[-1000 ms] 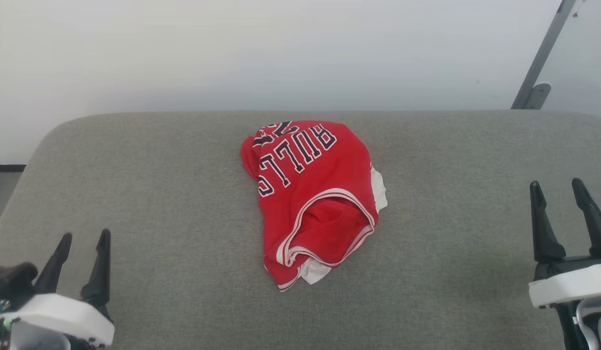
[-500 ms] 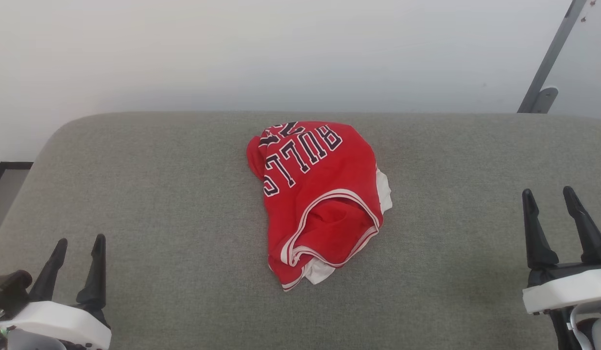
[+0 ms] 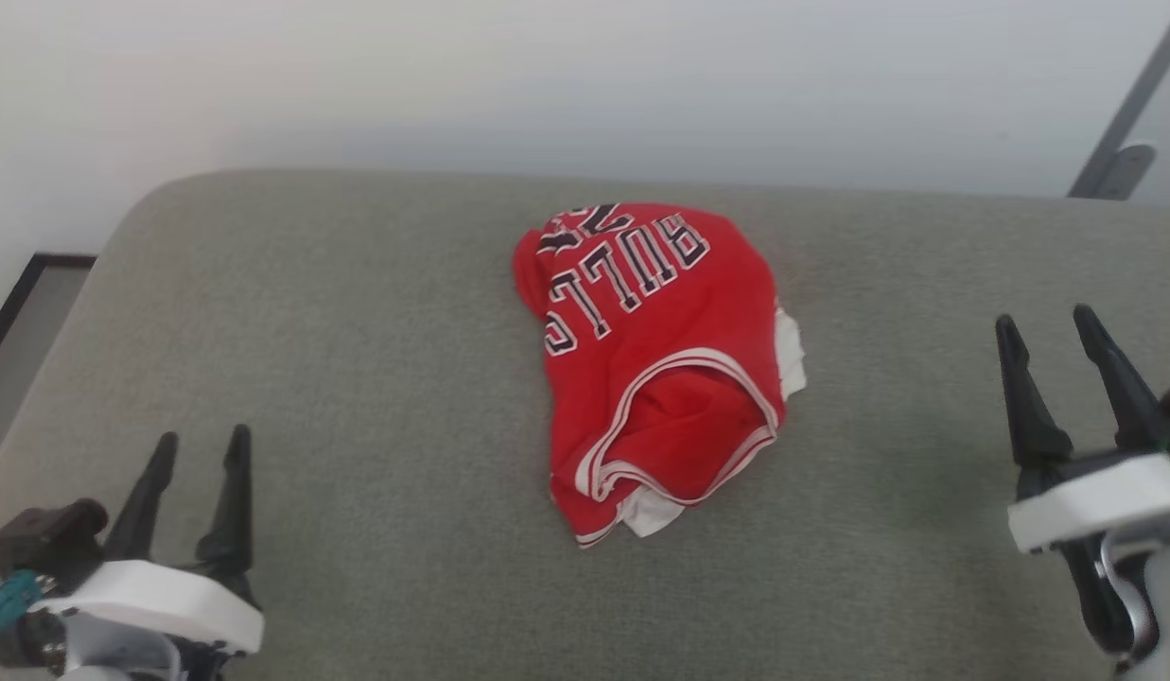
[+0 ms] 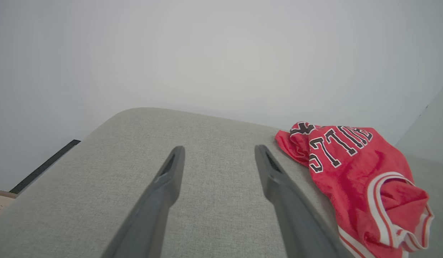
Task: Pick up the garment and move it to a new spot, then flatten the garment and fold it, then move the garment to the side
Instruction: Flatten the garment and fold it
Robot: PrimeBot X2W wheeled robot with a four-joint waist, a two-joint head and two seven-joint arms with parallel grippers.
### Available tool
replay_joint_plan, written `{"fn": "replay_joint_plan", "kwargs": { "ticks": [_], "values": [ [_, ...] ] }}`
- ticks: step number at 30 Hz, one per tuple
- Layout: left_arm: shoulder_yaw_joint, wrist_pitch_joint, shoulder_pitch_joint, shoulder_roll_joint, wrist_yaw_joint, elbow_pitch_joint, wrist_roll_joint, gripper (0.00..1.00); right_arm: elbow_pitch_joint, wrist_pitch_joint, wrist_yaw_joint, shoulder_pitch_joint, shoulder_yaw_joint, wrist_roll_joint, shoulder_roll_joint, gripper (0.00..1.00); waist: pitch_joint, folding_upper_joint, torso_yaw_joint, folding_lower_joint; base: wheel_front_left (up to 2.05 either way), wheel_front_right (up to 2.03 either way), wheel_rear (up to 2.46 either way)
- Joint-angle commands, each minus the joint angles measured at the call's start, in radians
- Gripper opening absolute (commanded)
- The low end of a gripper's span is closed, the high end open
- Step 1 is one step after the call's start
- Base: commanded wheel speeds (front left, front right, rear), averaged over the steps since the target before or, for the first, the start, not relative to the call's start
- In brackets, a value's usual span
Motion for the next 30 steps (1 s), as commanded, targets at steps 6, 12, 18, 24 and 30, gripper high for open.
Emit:
{"fn": "replay_joint_plan", "kwargs": {
  "ticks": [6, 12, 18, 24, 30],
  "values": [
    [-0.047, -0.019, -0.068, -0.042, -0.011, 0.025, 0.020, 1.00, 0.127, 0.085, -0.001, -0.145, 0.095, 0.042, -0.076, 1.00, 0.073, -0.0001, 0.081, 0.0000, 0.00, 0.00, 0.00],
    [-0.090, -0.031, -0.125, -0.075, -0.026, 0.054, 0.030, 1.00, 0.235, 0.216, -0.001, -0.252, 0.214, 0.101, -0.153, 1.00, 0.125, -0.0001, 0.143, 0.0000, 0.00, 0.00, 0.00],
    [-0.128, -0.041, -0.179, -0.105, -0.044, 0.087, 0.035, 1.00, 0.324, 0.369, -0.001, -0.348, 0.335, 0.157, -0.219, 1.00, 0.177, -0.0001, 0.203, 0.0000, 0.00, 0.00, 0.00],
    [-0.157, -0.051, -0.223, -0.134, -0.056, 0.122, 0.036, 1.00, 0.384, 0.486, -0.001, -0.414, 0.440, 0.205, -0.260, 1.00, 0.220, -0.0001, 0.248, 0.0000, 0.00, 0.00, 0.00],
    [-0.182, -0.064, -0.266, -0.166, -0.070, 0.168, 0.036, 1.00, 0.464, 0.687, 0.000, -0.462, 0.574, 0.302, -0.275, 1.00, 0.262, -0.0001, 0.284, 0.0000, 0.00, 0.00, 0.00]
  ]
}}
